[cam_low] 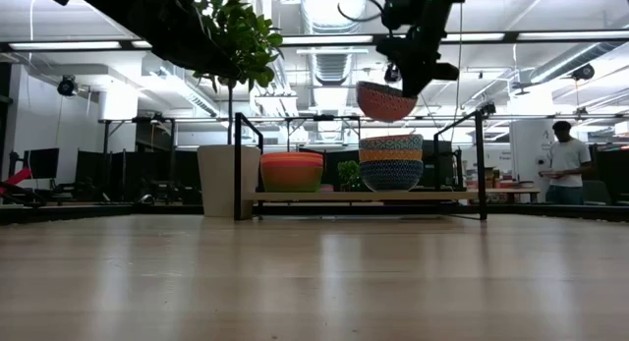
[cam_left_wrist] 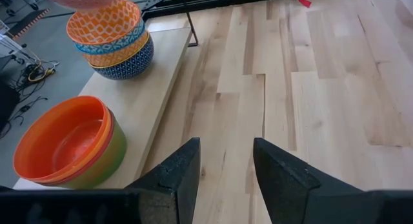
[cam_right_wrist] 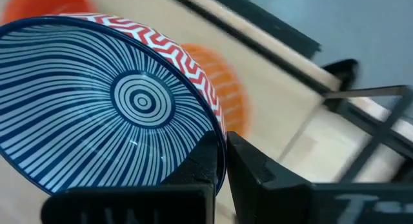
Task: Place and stack bowls onto a shelf
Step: Stack the blue bowl on top of the orange bowl on the shelf, then return to Home Position
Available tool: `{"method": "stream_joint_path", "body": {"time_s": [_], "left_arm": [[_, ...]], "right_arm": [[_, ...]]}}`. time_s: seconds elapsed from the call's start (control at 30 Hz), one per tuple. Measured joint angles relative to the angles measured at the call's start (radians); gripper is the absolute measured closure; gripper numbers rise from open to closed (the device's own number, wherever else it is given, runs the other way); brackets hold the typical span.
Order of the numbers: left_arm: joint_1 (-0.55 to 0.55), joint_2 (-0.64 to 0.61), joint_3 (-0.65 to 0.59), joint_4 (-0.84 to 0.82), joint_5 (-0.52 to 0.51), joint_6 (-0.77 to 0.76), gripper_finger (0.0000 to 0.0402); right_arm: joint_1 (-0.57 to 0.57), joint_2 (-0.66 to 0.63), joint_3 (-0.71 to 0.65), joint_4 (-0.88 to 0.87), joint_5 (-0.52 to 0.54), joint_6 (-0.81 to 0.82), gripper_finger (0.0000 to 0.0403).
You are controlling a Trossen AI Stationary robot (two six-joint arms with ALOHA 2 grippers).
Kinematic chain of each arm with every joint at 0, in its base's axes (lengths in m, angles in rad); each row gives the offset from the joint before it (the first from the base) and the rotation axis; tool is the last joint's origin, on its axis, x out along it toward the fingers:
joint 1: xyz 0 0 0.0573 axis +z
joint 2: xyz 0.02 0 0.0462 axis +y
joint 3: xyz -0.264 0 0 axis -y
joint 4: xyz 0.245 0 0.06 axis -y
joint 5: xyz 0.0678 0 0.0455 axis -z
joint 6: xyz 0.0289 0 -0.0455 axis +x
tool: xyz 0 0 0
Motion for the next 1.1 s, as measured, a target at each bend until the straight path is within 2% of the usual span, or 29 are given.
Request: {"method": "stream_joint_path", "body": {"time_s": [0.13,0.67,0.93,1.1], "left_arm": [[0.000,0.000,0.000,0.000,0.000,0.000,0.0274],[0.000,0.000,0.000,-0.002,0.001,0.000,0.0274],[0.000,-0.001,0.000,-0.008,0.001,0.000,0.0274],[-0.015,-0.012,-0.003,-0.089,0.001,-0.036,0.0274]], "right_arm": [[-0.051,0.045,0.036,-0.052,-0.001,-0.032,0.0390],[-0.053,0.182,0.108,-0.106,0.001,-0.090,0.0384],[-0.053,0.175,0.108,-0.107,0.012,-0.106,0.0334],[-0.040,0.081,0.087,-0.045,0.015,-0.167,0.0331]]}}
